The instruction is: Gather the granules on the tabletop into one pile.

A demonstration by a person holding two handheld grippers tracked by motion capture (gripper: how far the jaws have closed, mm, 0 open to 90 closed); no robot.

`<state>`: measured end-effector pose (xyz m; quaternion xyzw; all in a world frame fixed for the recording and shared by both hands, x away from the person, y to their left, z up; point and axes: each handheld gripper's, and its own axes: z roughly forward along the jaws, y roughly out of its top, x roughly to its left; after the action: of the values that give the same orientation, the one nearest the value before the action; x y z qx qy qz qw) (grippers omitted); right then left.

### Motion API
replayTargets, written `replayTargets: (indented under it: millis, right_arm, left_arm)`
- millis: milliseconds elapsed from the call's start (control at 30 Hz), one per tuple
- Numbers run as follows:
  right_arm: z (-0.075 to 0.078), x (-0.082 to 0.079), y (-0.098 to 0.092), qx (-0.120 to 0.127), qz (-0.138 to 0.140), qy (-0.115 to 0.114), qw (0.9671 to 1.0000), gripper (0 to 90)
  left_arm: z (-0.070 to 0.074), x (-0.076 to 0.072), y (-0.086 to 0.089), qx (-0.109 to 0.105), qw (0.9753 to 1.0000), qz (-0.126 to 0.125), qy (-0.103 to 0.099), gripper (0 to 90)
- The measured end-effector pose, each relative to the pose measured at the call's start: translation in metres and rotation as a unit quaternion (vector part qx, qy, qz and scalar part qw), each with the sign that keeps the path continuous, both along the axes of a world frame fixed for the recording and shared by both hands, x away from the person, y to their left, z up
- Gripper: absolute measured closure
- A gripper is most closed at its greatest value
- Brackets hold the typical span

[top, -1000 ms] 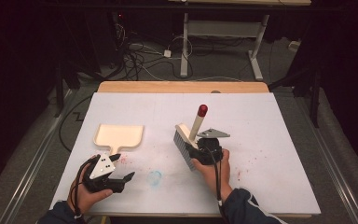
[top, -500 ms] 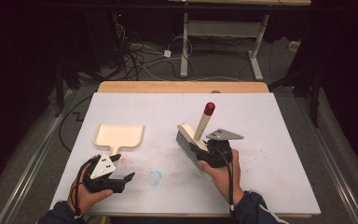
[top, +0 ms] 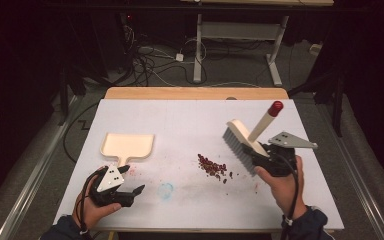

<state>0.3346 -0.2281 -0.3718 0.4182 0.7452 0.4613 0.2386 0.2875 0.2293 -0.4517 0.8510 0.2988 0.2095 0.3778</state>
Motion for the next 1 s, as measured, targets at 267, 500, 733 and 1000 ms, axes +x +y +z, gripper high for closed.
replayTargets:
  millis: [267,500,733,1000]
  right_arm:
    - [-0.014,-0.001,-0.058,-0.075,-0.103,0.000,0.9919,66.9]
    - [-0.034,-0.003,-0.078,-0.124,-0.148,0.022,0.9808,66.9]
    - [-0.053,-0.008,-0.060,-0.155,-0.127,0.038,0.9789,66.9]
    - [-0.062,-0.025,-0.006,-0.164,-0.088,0.014,0.9825,67.0]
  left_arm:
    - [0.001,0.001,-0.002,0.002,1.0000,-0.004,-0.001,20.5]
    - [0.001,0.003,-0.004,0.003,0.9999,-0.009,-0.003,20.5]
    - [0.002,0.003,-0.004,0.001,0.9999,-0.010,-0.004,20.5]
    - [0.001,0.003,-0.005,-0.001,0.9999,-0.013,-0.003,20.5]
